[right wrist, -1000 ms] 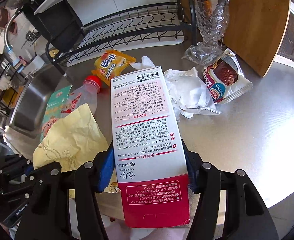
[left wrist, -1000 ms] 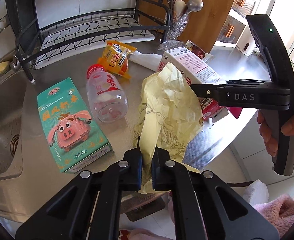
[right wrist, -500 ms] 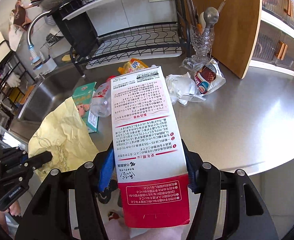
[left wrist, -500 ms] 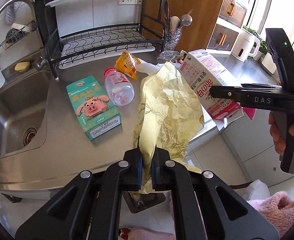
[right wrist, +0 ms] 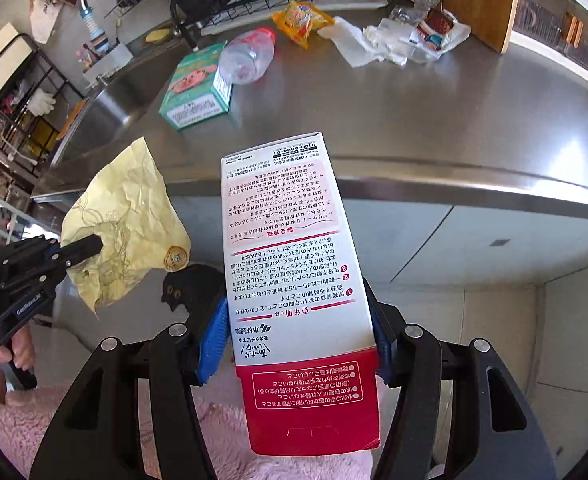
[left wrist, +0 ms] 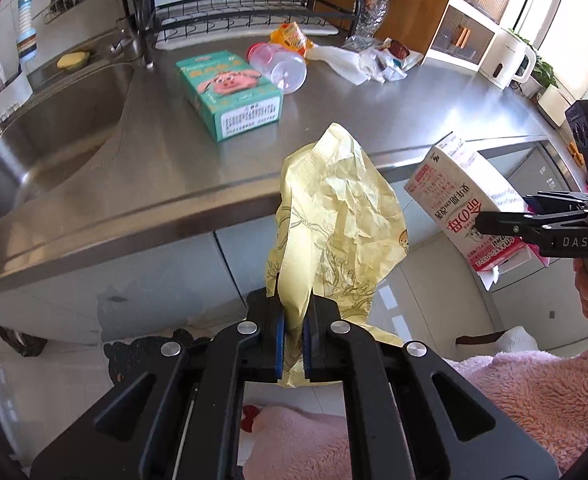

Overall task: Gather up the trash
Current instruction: 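Lower wrapper and carton into the black bin and open both tools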

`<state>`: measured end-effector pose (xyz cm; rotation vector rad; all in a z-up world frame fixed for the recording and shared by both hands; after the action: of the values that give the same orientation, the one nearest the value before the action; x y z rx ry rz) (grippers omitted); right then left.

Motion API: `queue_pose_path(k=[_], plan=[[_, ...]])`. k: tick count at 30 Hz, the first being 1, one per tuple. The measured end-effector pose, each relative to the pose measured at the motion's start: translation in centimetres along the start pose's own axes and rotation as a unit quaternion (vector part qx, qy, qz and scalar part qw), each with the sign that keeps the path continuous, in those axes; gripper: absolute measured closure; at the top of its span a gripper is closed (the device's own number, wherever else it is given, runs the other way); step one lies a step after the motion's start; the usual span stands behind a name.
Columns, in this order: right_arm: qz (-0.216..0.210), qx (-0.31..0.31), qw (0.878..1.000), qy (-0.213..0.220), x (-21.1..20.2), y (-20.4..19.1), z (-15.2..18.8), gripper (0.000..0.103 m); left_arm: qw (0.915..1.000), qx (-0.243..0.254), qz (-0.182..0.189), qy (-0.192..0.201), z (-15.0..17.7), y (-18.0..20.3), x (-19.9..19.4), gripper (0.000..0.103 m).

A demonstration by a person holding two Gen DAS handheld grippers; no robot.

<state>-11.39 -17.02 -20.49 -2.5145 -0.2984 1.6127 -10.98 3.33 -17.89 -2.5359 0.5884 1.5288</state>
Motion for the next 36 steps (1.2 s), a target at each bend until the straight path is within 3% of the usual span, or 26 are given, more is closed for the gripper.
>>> queue_pose_path(k=[11, 20, 26, 29, 36], plan=[[0.003, 0.016, 0.995, -0.096, 7.9, 0.0, 4.9, 0.043, 0.9964, -0.040, -0.013, -0.073, 5.4, -2.2, 6.9, 0.098], [0.000, 0.070, 0.986, -0.149, 17.4, 1.4, 7.6, 0.043, 0.9878, -0.046, -0.004, -0.149, 9.8, -2.1, 15.9, 0.098], [0.005, 0.111, 0.979, -0.173, 23.2, 2.9, 9.2, 0.043, 0.9827, -0.055, -0.007, -0.177, 11.1, -2.5, 21.7, 0.098], [-0.012, 0.139, 0.974, -0.179, 25.8, 3.6, 9.5, 0.043, 0.9801, -0.060, -0.012, -0.189, 11.4, -2.7, 24.2, 0.098], [0.010, 0.172, 0.964, -0.202, 31.5, 5.2, 9.1, 0.043, 0.9735, -0.066, -0.014, -0.218, 12.0, -3.0, 29.1, 0.097]])
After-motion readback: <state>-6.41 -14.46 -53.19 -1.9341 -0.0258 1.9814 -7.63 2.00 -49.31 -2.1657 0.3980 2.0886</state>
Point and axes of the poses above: each gripper's, at about its wrist camera, not at the fingertips, and x roughly the way its jaws point, y to its right, z to its underside, the point moved 5 cm from there along x, roughly the way its jaws point, and after that the axes turned 3 degrees about x, right-handed, at the moved point
